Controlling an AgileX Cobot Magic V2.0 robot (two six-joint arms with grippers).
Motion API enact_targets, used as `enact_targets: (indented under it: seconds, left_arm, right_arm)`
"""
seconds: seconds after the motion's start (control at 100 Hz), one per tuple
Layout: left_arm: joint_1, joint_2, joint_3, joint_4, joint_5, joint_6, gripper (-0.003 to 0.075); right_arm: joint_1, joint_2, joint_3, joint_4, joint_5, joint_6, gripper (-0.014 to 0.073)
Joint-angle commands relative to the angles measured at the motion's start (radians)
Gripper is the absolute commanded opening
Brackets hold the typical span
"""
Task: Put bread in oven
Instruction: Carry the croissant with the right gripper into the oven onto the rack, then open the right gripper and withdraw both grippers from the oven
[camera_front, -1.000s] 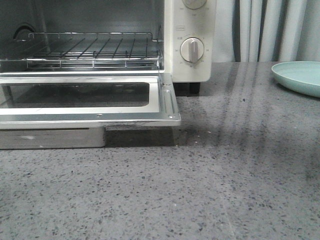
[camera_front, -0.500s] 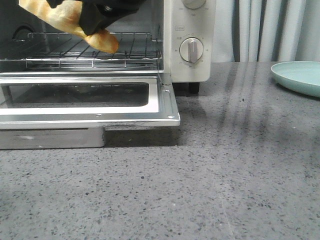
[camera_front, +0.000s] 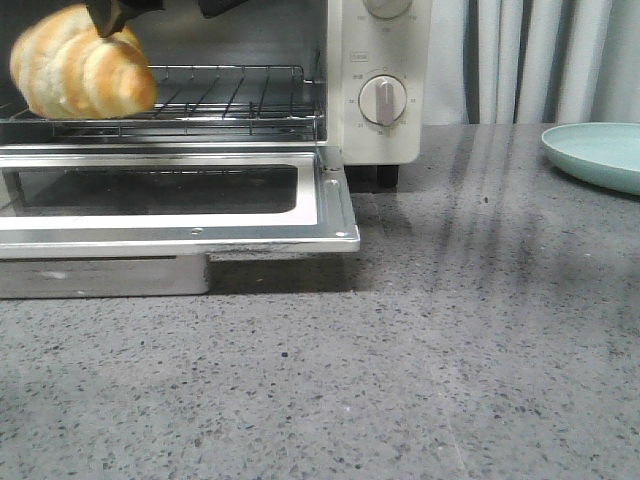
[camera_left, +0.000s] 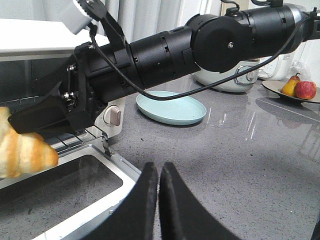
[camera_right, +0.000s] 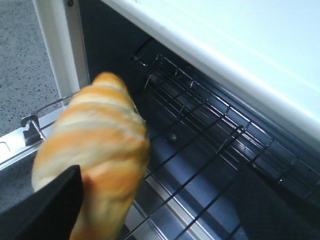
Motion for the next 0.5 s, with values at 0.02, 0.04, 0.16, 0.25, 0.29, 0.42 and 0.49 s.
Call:
enact_targets:
  seconds: [0.02, 0.04, 0.16, 0.25, 0.29, 0.42, 0.49]
  left_arm:
    - [0.0, 0.008, -0.033, -0.038, -0.032, -0.006, -0.0022]
    - [0.0, 0.008, -0.033, -0.038, -0.035, -0.006, -0.0022]
    - [0.0, 0.008, -0.033, -0.038, -0.072, -0.006, -0.0022]
    - [0.0, 0.008, -0.033, -0.038, -0.122, -0.006, -0.0022]
    - [0.0, 0.008, -0.033, -0.038, -0.141, -0.006, -0.0022]
    - [0.0, 0.004, -0.033, -0.038, -0.196, -0.006, -0.0022]
    - [0.0, -0.023, -0.033, -0.034, -0.216, -0.006, -0.0022]
  right_arm:
    - [-0.007, -0.051, -0.03, 0.015, -0.071, 0.001, 0.0579]
    - [-0.005, -0.053, -0.03, 0.015, -0.068, 0.001, 0.0572]
    - [0.014, -0.092, -0.03, 0.071, -0.021, 0.001, 0.0477]
    - [0.047, -0.127, -0.03, 0.079, 0.064, 0.001, 0.0283]
    - [0.065, -0.147, -0.025, 0.075, 0.096, 0.001, 0.018]
    - [0.142, -0.257, 0.05, 0.031, 0.081, 0.001, -0.0062]
    - [0.178, -0.352, 0.125, 0.002, 0.055, 0.001, -0.0059]
